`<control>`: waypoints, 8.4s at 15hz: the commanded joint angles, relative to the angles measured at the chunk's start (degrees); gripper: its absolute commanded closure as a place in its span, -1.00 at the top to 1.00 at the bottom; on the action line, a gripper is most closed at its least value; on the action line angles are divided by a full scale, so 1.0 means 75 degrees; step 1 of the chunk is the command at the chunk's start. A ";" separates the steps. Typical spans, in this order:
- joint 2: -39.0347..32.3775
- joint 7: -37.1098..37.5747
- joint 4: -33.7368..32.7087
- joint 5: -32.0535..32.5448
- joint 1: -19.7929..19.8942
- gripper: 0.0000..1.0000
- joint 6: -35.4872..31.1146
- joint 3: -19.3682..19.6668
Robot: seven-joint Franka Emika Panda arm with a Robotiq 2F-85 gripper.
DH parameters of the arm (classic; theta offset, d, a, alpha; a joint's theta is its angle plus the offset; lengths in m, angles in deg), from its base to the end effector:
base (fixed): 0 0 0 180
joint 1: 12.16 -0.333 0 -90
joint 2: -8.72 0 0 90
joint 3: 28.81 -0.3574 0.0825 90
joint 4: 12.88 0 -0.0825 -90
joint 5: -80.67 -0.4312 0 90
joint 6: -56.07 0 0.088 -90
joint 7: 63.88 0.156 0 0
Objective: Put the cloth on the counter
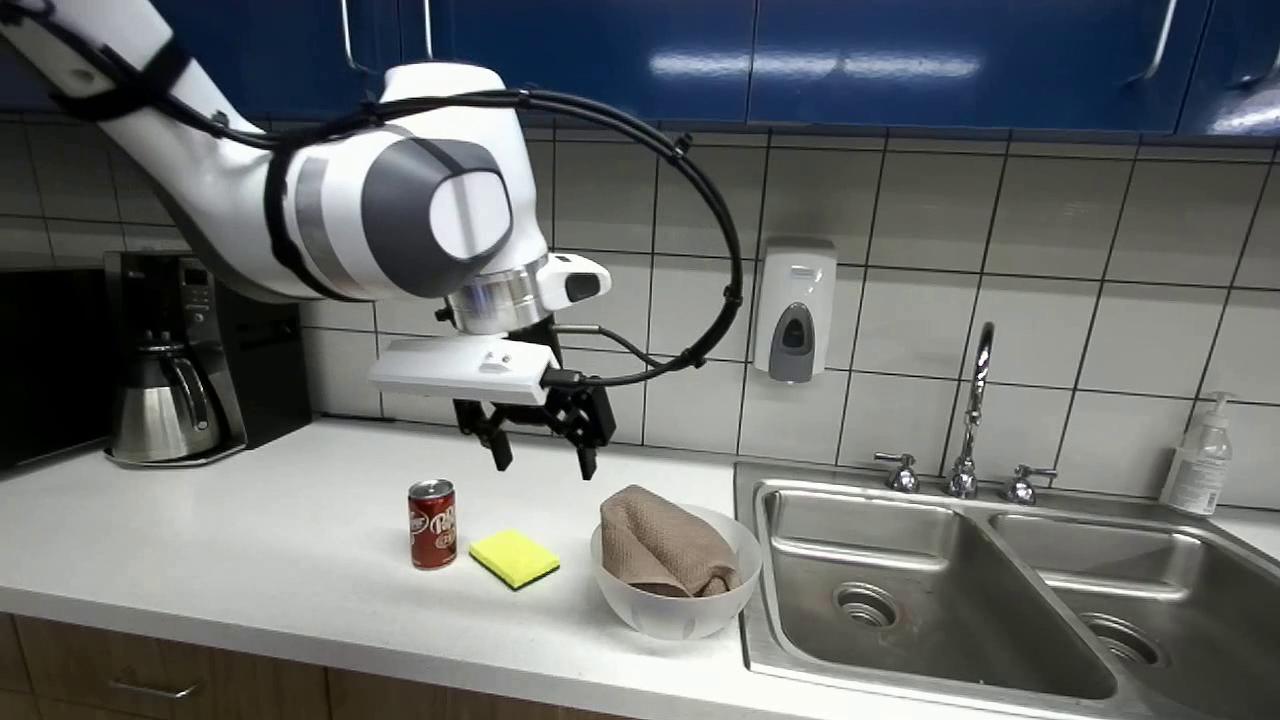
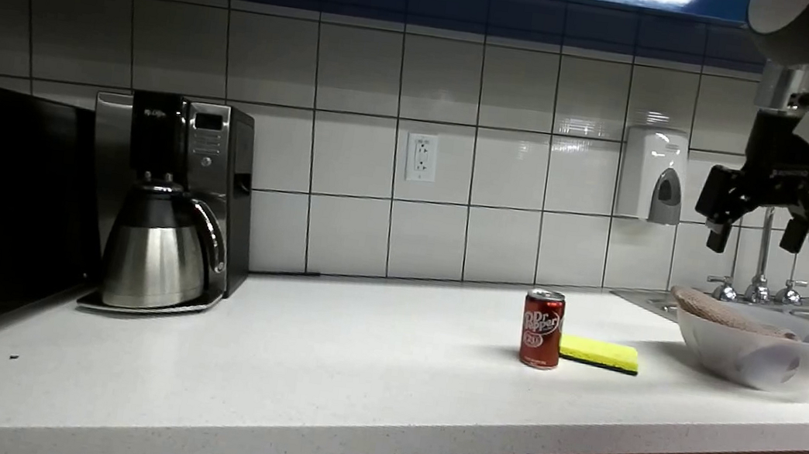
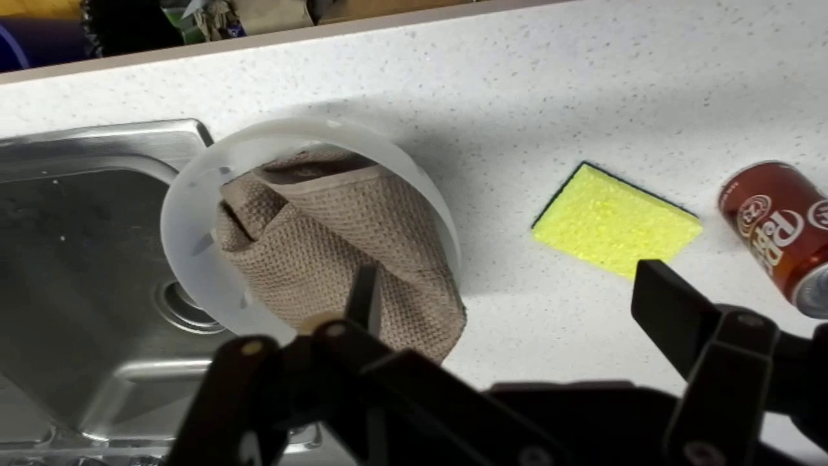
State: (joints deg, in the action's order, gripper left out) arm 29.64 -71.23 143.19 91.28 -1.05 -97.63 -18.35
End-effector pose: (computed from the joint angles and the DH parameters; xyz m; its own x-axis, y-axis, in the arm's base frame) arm 0.4165 -0.1566 0.3264 0.9507 -0.0734 0.3013 -0.1094 -0.9885 0.1045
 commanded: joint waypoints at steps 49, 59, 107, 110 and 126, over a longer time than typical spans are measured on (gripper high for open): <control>-0.6336 -0.6864 -0.5302 -0.4568 0.2206 -0.94 0.0510 -0.1050; -0.5338 -0.7087 -0.4789 -0.4850 0.2205 -0.94 0.0310 -0.1139; -0.8587 -0.9563 -0.8915 -0.8602 0.1093 0.33 -0.0261 -0.2146; -0.8334 -0.9237 -0.8737 -0.8389 0.1035 0.76 0.0041 -0.2003; -0.4725 -0.8471 -0.4552 -0.8231 0.0846 1.00 0.0005 -0.2010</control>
State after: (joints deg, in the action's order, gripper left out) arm -15.11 -136.89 99.04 29.43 6.16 -98.21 -33.72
